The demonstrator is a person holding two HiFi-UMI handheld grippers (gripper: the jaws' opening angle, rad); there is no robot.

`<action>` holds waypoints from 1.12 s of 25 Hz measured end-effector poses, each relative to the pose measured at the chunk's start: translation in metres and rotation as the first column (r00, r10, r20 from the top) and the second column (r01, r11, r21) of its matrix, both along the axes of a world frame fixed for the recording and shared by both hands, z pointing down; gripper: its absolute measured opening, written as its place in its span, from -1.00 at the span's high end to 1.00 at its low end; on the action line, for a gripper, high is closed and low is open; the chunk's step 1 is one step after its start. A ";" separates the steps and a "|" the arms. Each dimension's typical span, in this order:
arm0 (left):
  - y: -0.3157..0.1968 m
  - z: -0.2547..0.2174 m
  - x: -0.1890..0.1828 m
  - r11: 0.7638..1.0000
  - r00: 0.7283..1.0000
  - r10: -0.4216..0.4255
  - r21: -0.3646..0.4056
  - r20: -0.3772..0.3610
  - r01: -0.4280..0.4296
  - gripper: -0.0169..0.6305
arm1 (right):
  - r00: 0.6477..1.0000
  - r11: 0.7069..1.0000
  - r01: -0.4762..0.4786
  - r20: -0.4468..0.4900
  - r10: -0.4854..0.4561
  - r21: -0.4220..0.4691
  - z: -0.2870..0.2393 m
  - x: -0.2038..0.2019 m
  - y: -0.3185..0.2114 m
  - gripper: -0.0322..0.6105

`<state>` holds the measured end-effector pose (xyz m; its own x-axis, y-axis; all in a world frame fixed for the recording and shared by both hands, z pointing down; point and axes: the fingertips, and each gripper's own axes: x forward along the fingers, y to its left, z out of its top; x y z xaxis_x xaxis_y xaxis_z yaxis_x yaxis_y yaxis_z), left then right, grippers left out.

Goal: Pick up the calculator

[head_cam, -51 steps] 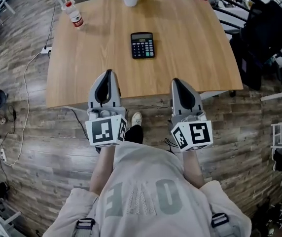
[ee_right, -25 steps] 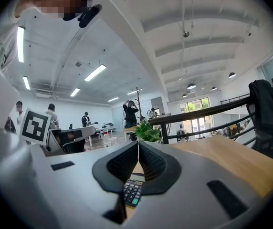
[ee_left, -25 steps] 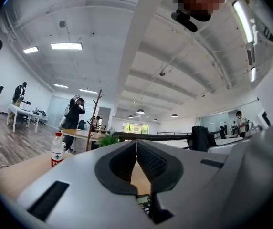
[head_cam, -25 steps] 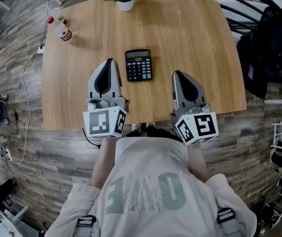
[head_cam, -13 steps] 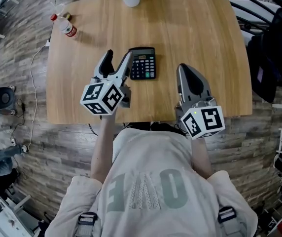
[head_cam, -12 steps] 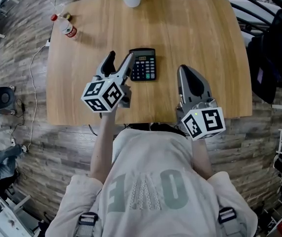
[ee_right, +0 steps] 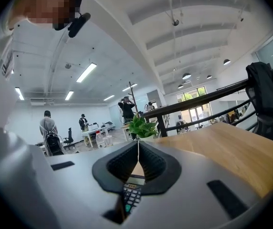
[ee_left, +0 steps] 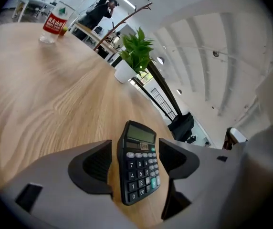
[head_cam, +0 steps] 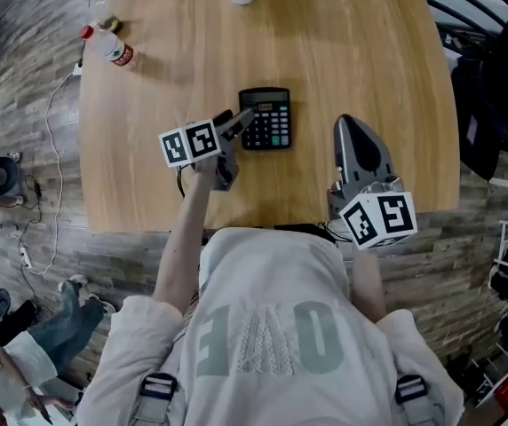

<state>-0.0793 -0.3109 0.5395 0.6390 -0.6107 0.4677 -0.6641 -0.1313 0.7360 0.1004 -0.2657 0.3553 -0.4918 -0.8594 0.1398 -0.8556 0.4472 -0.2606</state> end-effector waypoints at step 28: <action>-0.017 0.026 0.023 0.926 0.903 0.376 -0.102 0.205 -0.363 0.31 | 0.995 0.991 0.042 -0.089 -0.053 -0.131 0.044 -0.037 -0.030 0.83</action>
